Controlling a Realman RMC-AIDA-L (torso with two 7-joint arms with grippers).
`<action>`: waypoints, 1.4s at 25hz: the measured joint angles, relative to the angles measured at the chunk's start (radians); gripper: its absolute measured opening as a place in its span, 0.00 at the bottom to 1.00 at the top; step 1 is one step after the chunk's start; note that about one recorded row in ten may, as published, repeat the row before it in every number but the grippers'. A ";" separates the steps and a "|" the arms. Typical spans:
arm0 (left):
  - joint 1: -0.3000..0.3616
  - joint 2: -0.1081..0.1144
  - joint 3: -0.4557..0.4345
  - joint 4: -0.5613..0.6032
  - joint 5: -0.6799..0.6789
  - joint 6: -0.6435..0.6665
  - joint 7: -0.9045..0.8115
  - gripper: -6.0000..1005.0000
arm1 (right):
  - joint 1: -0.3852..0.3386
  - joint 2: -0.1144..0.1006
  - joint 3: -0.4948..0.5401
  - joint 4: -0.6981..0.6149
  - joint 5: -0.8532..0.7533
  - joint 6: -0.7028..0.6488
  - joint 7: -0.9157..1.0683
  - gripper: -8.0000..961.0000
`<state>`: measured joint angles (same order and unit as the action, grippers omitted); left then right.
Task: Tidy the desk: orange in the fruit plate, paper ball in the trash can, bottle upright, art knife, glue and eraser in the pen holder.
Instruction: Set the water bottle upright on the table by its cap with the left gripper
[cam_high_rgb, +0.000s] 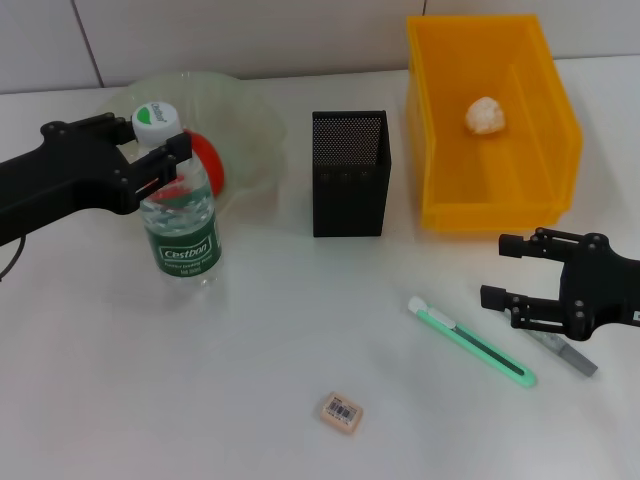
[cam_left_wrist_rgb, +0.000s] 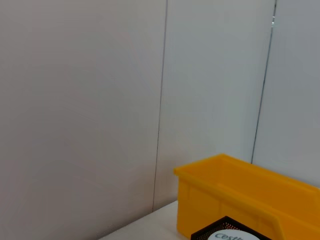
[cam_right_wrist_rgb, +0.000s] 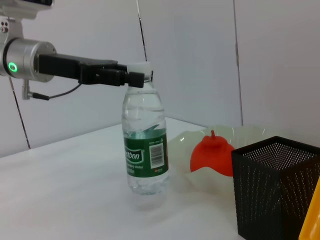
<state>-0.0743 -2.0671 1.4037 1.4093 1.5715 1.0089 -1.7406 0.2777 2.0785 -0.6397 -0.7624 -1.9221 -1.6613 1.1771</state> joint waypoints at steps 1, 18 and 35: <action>-0.003 -0.001 -0.008 -0.011 -0.005 0.006 0.002 0.43 | 0.000 0.000 0.000 0.000 0.000 0.000 0.002 0.75; -0.008 -0.003 -0.047 -0.176 -0.142 0.023 0.228 0.43 | 0.008 0.000 0.000 0.002 0.000 0.000 0.015 0.75; -0.048 -0.004 -0.078 -0.388 -0.287 0.048 0.457 0.43 | 0.012 0.001 -0.002 0.003 0.000 0.000 0.024 0.75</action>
<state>-0.1227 -2.0710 1.3258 1.0208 1.2844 1.0570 -1.2840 0.2899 2.0797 -0.6413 -0.7595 -1.9221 -1.6613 1.2008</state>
